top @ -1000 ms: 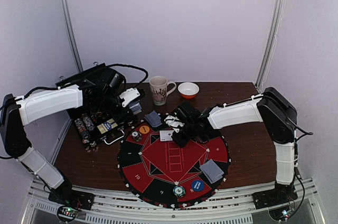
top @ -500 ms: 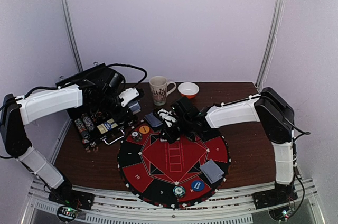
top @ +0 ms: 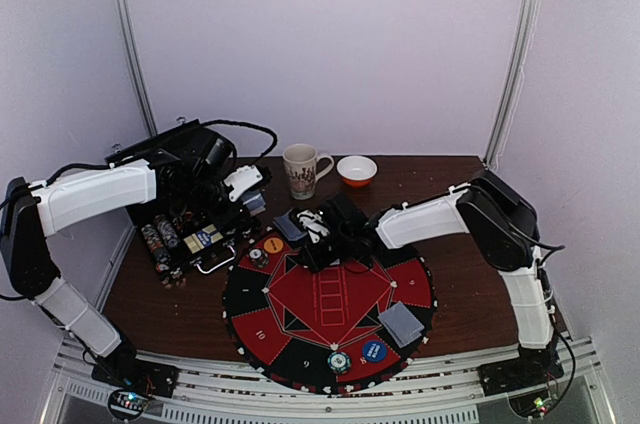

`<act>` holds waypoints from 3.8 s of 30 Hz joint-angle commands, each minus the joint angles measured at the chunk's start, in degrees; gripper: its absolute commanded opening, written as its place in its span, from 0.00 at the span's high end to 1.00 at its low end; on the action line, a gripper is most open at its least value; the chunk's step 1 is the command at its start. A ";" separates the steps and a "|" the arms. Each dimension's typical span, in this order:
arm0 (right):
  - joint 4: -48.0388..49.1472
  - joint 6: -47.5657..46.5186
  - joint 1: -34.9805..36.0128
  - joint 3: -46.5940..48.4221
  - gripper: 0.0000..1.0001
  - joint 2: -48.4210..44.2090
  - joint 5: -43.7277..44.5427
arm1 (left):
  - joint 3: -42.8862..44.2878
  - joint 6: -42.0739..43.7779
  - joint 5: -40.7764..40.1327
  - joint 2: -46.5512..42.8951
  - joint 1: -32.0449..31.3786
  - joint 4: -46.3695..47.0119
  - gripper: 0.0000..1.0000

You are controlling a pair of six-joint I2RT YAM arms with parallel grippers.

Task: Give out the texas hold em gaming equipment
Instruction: Adjust the poker card in the community card area, then pick up the poker card from the face-down deck piles, then flop the poker card in the community card area.

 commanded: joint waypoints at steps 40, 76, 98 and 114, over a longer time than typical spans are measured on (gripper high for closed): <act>6.11 12.08 -10.88 0.66 0.41 -15.48 -18.52 | 1.53 5.29 6.74 -2.86 -1.52 2.33 0.55; 2.96 13.07 -6.21 8.93 0.51 -8.09 -24.35 | 2.28 8.73 6.47 -3.04 -6.20 2.94 0.55; -10.94 3.72 -6.73 9.56 1.00 -14.43 -20.32 | 1.03 7.51 2.74 -2.69 -6.21 2.94 0.56; -17.34 -50.49 -5.30 -9.97 1.00 -30.93 -0.36 | 0.56 2.34 -1.78 -1.42 -2.44 3.38 0.55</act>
